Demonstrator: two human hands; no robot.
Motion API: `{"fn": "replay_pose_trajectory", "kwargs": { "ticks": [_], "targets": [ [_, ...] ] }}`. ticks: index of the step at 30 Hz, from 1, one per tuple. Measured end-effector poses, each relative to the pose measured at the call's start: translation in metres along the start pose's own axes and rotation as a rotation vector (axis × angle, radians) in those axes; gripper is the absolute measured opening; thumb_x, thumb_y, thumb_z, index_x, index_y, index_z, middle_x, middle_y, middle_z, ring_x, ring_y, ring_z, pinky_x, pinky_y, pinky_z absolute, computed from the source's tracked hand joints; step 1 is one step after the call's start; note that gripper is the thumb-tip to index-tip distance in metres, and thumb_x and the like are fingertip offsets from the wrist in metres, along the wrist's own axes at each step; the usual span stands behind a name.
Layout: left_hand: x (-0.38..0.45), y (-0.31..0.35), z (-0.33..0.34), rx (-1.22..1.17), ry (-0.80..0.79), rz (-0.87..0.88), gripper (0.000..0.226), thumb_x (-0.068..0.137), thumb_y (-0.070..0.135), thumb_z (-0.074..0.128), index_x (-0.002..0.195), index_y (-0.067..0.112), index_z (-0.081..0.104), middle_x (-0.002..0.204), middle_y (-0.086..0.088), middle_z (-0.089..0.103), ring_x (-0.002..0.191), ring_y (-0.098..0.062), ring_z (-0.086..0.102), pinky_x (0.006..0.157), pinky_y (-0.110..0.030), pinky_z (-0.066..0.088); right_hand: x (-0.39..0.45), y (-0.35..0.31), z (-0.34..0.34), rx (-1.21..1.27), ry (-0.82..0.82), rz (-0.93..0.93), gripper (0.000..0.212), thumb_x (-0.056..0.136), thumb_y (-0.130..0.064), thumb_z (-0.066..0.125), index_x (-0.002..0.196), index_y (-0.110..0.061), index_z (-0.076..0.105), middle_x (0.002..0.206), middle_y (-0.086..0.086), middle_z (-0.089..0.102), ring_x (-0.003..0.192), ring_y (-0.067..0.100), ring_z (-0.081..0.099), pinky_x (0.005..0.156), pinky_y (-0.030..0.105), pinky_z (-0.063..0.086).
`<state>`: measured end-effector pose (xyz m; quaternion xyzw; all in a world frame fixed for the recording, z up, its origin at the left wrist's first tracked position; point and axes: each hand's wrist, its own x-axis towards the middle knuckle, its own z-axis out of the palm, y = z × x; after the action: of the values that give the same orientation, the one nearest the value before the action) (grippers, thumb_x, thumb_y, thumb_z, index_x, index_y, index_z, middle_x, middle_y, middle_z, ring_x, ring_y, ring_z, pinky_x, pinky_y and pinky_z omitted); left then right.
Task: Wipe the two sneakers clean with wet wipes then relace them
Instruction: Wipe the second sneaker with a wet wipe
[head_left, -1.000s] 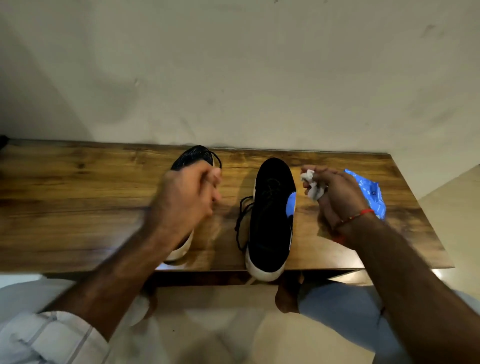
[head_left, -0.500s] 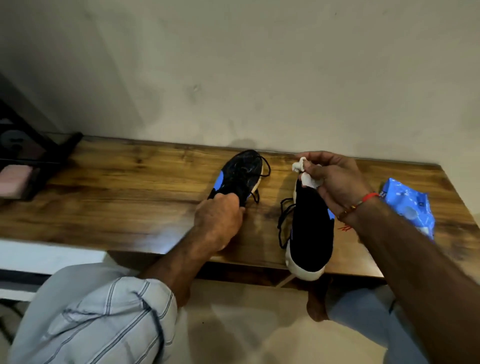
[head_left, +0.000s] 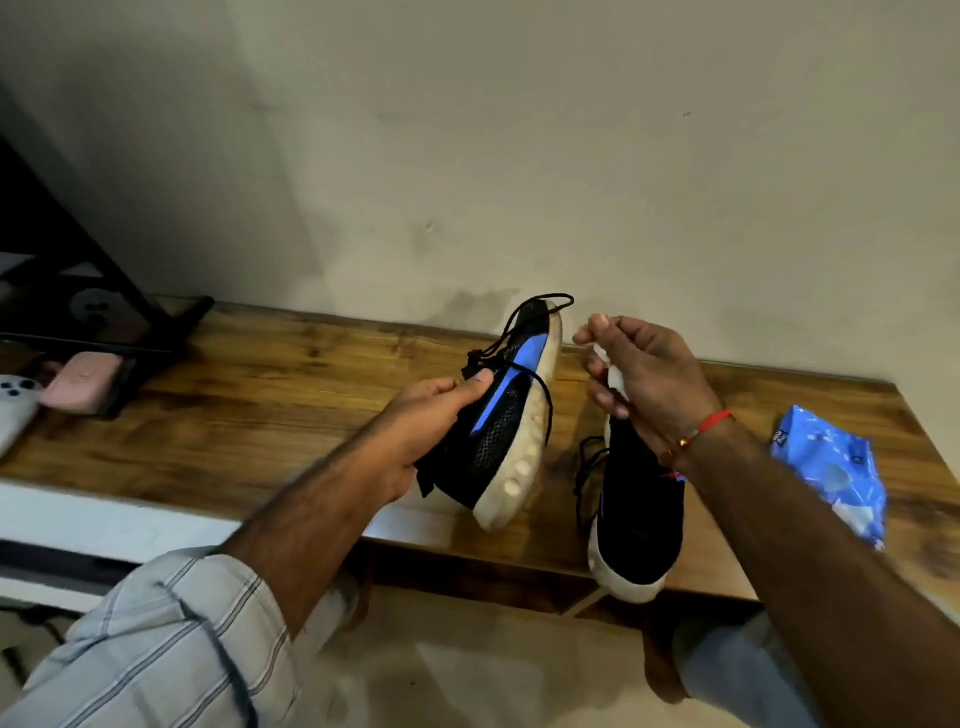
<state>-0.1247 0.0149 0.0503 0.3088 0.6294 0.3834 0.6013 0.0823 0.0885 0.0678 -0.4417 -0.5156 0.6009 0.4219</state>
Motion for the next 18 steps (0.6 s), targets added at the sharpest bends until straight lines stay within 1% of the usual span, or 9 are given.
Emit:
{"fn": "replay_pose_trajectory", "kwargs": {
  "ticks": [2, 3, 5, 7, 9, 11, 13, 14, 18],
  "targets": [
    [0.002, -0.002, 0.004, -0.052, -0.01, -0.01, 0.029, 0.097, 0.039, 0.066, 0.108, 0.015, 0.075, 0.093, -0.003, 0.078, 0.07, -0.013, 0.073, 0.051, -0.018, 0.05, 0.003, 0.006, 0.002, -0.051, 0.105, 0.038, 0.036, 0.103, -0.034, 0.05, 0.075, -0.012, 0.055, 0.061, 0.0, 0.04, 0.045, 0.013, 0.033, 0.038, 0.018, 0.025],
    [0.005, -0.006, 0.007, -0.059, -0.005, -0.011, 0.028, 0.097, 0.036, 0.066, 0.109, 0.012, 0.074, 0.093, -0.005, 0.078, 0.068, -0.013, 0.072, 0.049, -0.018, 0.05, 0.005, 0.009, 0.004, -0.031, 0.142, 0.036, 0.04, 0.103, -0.035, 0.05, 0.07, -0.014, 0.049, 0.061, -0.001, 0.035, 0.048, 0.012, 0.03, 0.039, 0.019, 0.025],
    [0.013, -0.014, 0.014, -0.017, 0.014, 0.0, 0.03, 0.096, 0.033, 0.067, 0.11, 0.006, 0.07, 0.098, -0.011, 0.078, 0.075, -0.018, 0.072, 0.059, -0.022, 0.054, 0.007, 0.012, 0.006, -0.026, 0.145, 0.002, 0.044, 0.102, -0.04, 0.05, 0.066, -0.018, 0.037, 0.061, -0.001, 0.026, 0.052, 0.014, 0.022, 0.042, 0.021, 0.026],
    [0.021, -0.021, 0.02, 0.055, 0.018, 0.025, 0.031, 0.094, 0.033, 0.07, 0.108, 0.005, 0.068, 0.098, -0.01, 0.078, 0.083, -0.023, 0.073, 0.069, -0.03, 0.055, 0.01, 0.014, 0.009, -0.056, 0.109, -0.024, 0.046, 0.102, -0.043, 0.047, 0.065, -0.02, 0.034, 0.06, -0.001, 0.023, 0.052, 0.013, 0.021, 0.046, 0.024, 0.026],
    [0.026, -0.024, 0.023, 0.101, 0.013, 0.05, 0.027, 0.092, 0.034, 0.07, 0.101, 0.009, 0.07, 0.093, -0.008, 0.078, 0.083, -0.023, 0.074, 0.071, -0.033, 0.055, 0.012, 0.018, 0.008, -0.111, 0.048, -0.005, 0.047, 0.104, -0.041, 0.045, 0.063, -0.017, 0.049, 0.06, -0.003, 0.034, 0.053, 0.011, 0.032, 0.052, 0.026, 0.03],
    [0.027, -0.024, 0.024, 0.099, 0.027, 0.07, 0.028, 0.093, 0.04, 0.069, 0.095, 0.013, 0.075, 0.091, -0.008, 0.078, 0.078, -0.022, 0.074, 0.068, -0.032, 0.054, 0.012, 0.024, 0.006, -0.215, -0.075, 0.064, 0.038, 0.104, -0.036, 0.045, 0.085, -0.018, 0.072, 0.079, 0.0, 0.061, 0.073, 0.014, 0.058, 0.069, 0.031, 0.047],
    [0.029, -0.028, 0.025, 0.112, 0.063, 0.109, 0.036, 0.093, 0.051, 0.067, 0.091, 0.017, 0.078, 0.089, -0.007, 0.078, 0.081, -0.025, 0.075, 0.069, -0.032, 0.053, 0.01, 0.034, 0.002, -0.249, -0.219, 0.085, 0.027, 0.104, -0.02, 0.048, 0.11, -0.018, 0.074, 0.108, 0.005, 0.071, 0.105, 0.02, 0.066, 0.094, 0.037, 0.051],
    [0.03, -0.029, 0.027, 0.13, 0.073, 0.134, 0.038, 0.093, 0.054, 0.065, 0.09, 0.019, 0.078, 0.088, -0.006, 0.078, 0.084, -0.026, 0.075, 0.07, -0.032, 0.053, 0.008, 0.035, 0.0, -0.275, -0.249, 0.047, 0.026, 0.102, -0.012, 0.05, 0.114, -0.015, 0.072, 0.111, 0.004, 0.072, 0.11, 0.019, 0.065, 0.097, 0.035, 0.051],
    [0.035, -0.029, 0.031, 0.165, 0.092, 0.159, 0.039, 0.097, 0.057, 0.056, 0.087, 0.026, 0.078, 0.084, 0.0, 0.077, 0.08, -0.019, 0.074, 0.068, -0.03, 0.05, 0.003, 0.033, 0.002, -0.307, -0.155, -0.082, 0.017, 0.086, -0.005, 0.071, 0.101, -0.012, 0.075, 0.093, 0.005, 0.077, 0.086, 0.014, 0.072, 0.074, 0.026, 0.056]
  ]
}}
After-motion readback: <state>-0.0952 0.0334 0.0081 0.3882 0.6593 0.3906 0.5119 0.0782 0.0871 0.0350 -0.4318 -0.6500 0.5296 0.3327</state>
